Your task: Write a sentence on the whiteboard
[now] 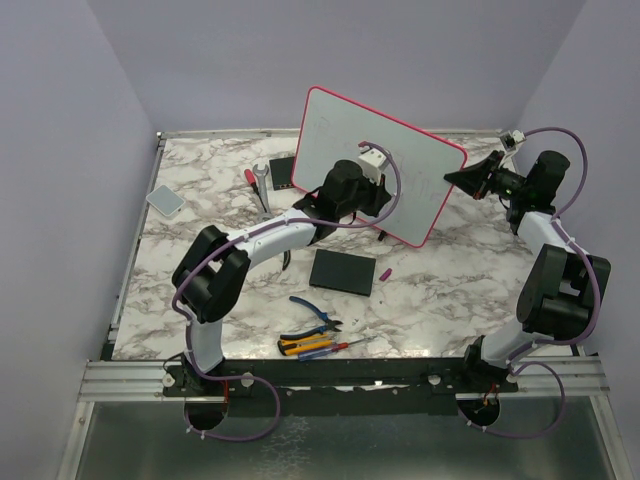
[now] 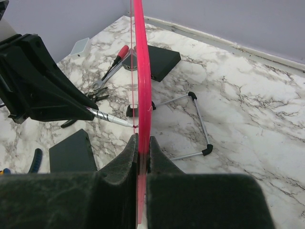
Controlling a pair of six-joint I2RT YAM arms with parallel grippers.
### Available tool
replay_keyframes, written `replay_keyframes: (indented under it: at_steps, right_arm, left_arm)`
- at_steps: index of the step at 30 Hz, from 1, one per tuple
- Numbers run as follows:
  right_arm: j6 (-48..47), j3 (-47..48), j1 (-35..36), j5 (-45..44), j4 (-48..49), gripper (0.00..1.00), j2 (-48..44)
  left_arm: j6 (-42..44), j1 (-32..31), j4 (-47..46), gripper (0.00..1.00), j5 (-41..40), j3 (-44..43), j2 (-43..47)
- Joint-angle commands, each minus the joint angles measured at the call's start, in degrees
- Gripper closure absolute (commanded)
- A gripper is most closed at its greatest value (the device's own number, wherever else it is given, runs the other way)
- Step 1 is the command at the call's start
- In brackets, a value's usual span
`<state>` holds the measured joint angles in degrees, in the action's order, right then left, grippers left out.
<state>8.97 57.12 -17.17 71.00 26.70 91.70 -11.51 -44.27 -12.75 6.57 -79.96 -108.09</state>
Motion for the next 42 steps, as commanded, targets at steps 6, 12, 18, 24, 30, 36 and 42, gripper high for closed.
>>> replay_keyframes:
  at_steps: [6,12,18,24,30,36,42]
  right_arm:
    - [-3.61,-0.51,1.56,-0.65,-4.58,0.99,1.55]
    - [-3.61,-0.51,1.55,-0.68,-4.64,0.99,1.45]
    - [-3.61,-0.52,1.53,-0.62,-4.61,0.99,1.46]
    - [-3.61,-0.52,1.57,-0.69,-4.63,0.99,1.33]
    - [-3.62,-0.49,1.58,-0.69,-4.64,0.99,1.29]
    - [-3.70,-0.49,1.62,-0.65,-4.64,0.99,1.37]
    - [-3.70,-0.49,1.67,-0.69,-4.68,1.00,1.38]
  left_arm:
    - [1.31,-0.21,-1.23,1.00,-3.48,2.62,-1.25]
    - [0.92,-0.20,-2.49,1.00,-4.13,6.65,-0.23]
    - [0.21,-0.22,-3.68,1.00,-4.52,10.20,0.33]
    - [0.06,-0.22,-4.67,1.00,-4.61,12.27,0.21]
    - [0.10,-0.20,-4.81,1.00,-4.06,10.55,-0.46]
    - [-0.22,-0.20,-4.78,1.00,-3.39,7.69,-1.57]
    - [-0.53,-0.30,-4.69,1.00,-2.58,5.09,-2.01]
